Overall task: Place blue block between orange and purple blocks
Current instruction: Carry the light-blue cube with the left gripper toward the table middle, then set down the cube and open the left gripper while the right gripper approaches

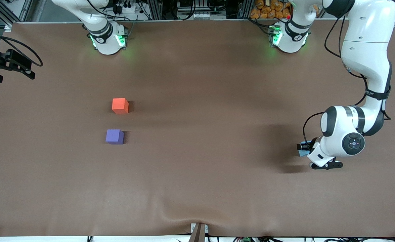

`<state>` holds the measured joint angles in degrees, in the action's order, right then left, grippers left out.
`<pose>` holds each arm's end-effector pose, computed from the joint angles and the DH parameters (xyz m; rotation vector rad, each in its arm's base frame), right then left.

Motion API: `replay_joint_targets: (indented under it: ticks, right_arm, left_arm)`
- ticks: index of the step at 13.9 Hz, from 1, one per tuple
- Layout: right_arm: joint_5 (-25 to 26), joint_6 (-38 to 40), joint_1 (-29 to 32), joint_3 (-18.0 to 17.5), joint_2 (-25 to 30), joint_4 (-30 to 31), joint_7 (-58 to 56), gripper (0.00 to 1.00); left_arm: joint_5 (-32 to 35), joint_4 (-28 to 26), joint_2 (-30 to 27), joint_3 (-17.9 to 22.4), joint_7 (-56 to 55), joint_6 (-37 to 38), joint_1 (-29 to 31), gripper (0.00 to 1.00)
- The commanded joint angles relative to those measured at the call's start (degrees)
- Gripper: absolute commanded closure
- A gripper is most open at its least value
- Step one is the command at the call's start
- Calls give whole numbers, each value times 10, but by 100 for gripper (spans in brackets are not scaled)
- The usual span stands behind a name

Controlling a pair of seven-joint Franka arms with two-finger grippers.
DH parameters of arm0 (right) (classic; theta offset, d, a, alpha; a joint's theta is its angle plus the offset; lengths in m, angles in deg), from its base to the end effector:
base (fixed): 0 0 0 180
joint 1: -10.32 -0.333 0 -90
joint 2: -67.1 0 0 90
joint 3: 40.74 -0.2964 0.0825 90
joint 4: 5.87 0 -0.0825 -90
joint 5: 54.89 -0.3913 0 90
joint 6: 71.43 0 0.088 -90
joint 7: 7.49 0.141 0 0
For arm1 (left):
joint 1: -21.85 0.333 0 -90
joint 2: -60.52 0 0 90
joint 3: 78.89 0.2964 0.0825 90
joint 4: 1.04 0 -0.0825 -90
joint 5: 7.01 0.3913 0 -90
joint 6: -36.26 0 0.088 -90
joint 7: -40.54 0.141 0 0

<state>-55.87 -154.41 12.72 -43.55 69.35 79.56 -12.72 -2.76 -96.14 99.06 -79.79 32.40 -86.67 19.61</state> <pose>0.5370 0.0070 0.6195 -3.1225 -0.1570 0.0045 0.6490 -0.0300 0.1483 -3.0620 -0.0668 0.2780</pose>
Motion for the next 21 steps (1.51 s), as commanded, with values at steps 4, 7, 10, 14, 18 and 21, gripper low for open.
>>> replay_joint_targets:
  ticks: [4, 7, 10, 14, 18, 21]
  right_arm:
    - [8, 4, 11, -11, 1, -3, -7, 0]
    - [8, 6, 11, -11, 0, -3, -7, 0]
    - [8, 6, 11, -11, 1, -2, -7, 0]
    - [8, 8, 11, -11, 0, -2, -7, 0]
    - [6, 7, 10, -11, -1, -2, -7, 0]
    - [2, 8, 10, -11, -8, -2, -7, 0]
  left_arm:
    - [4, -7, -61, -18, -67, 26, -95, 82]
    - [2, -6, -64, -91, -163, 63, -129, 82]
    - [2, 16, -39, -167, -289, 66, -169, 82]
    - [-6, 61, 22, -169, -371, 63, -280, 81]
    - [-1, 61, 41, -166, -382, 58, -320, 51]
    - [10, 69, 7, -165, -375, 65, -308, 0]
